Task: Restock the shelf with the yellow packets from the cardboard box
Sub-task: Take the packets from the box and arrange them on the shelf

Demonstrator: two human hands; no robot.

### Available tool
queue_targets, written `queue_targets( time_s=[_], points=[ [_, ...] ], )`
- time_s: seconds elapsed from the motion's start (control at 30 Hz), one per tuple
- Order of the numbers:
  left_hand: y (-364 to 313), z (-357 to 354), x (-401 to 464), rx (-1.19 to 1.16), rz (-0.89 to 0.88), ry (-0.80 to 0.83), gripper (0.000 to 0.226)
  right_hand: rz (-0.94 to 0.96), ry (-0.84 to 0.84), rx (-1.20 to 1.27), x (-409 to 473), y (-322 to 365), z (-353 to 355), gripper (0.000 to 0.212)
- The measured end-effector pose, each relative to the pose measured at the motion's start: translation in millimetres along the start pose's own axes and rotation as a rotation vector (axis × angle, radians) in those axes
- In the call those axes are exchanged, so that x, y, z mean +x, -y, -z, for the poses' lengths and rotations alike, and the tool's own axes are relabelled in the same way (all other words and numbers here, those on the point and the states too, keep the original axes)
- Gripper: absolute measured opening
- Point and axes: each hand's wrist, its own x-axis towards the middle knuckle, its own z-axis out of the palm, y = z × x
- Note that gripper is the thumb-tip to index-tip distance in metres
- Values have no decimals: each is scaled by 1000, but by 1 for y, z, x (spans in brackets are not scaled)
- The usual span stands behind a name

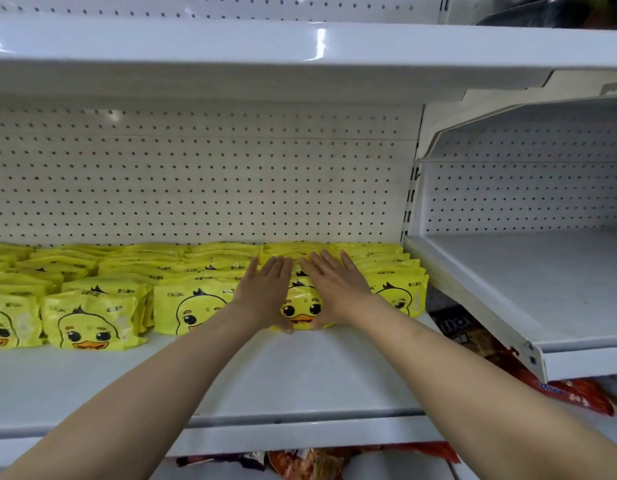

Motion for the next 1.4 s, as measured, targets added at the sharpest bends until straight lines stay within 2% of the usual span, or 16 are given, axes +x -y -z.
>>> queue_targets(
  time_s=[0.27, 0.43, 0.7, 0.83, 0.97, 1.13, 1.23, 1.4],
  points=[
    [7, -10, 5, 33, 17, -137, 120, -65, -135, -79, 8, 9, -7, 115],
    [8, -15, 4, 55, 11, -194, 119, -71, -66, -93, 5, 5, -3, 126],
    [6, -12, 8, 44, 46, -167, 121, -117, -52, -98, 12, 3, -6, 121],
    [5, -16, 5, 39, 57, -187, 121, -125, -41, -63, 9, 2, -6, 129],
    [4, -15, 6, 28, 74, -163, 123, -132, -61, -70, 12, 6, -4, 123],
    [1, -7, 7, -13, 98, -67, 134, -115, -59, -26, 4, -1, 5, 127],
    [-13, 3, 8, -77, 98, -66, 139, -141, -83, 25, -12, -19, 17, 127],
    [-68, 25, 15, -220, -23, -123, 133, -237, 62, 101, -43, -66, 23, 130]
  ],
)
